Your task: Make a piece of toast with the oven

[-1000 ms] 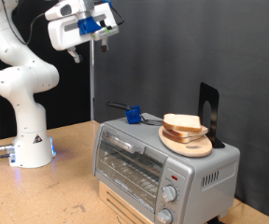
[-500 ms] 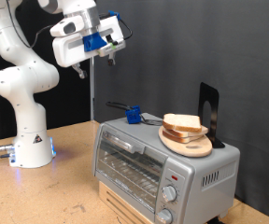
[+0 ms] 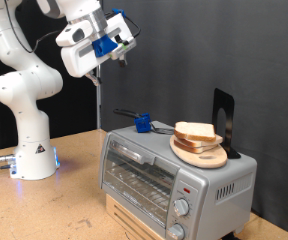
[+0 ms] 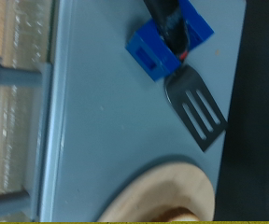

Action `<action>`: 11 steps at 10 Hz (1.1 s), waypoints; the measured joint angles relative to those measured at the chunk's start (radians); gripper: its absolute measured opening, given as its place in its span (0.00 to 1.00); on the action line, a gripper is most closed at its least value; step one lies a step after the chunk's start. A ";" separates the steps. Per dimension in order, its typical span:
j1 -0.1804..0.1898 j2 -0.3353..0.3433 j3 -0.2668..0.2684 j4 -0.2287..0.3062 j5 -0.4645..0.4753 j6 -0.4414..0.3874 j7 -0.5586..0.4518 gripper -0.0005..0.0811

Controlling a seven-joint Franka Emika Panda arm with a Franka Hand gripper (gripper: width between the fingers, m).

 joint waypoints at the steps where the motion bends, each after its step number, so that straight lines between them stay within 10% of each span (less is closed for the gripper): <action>1: 0.000 0.017 -0.011 -0.008 0.011 0.026 -0.024 0.84; 11: -0.019 0.110 -0.112 -0.083 0.018 0.172 -0.159 0.84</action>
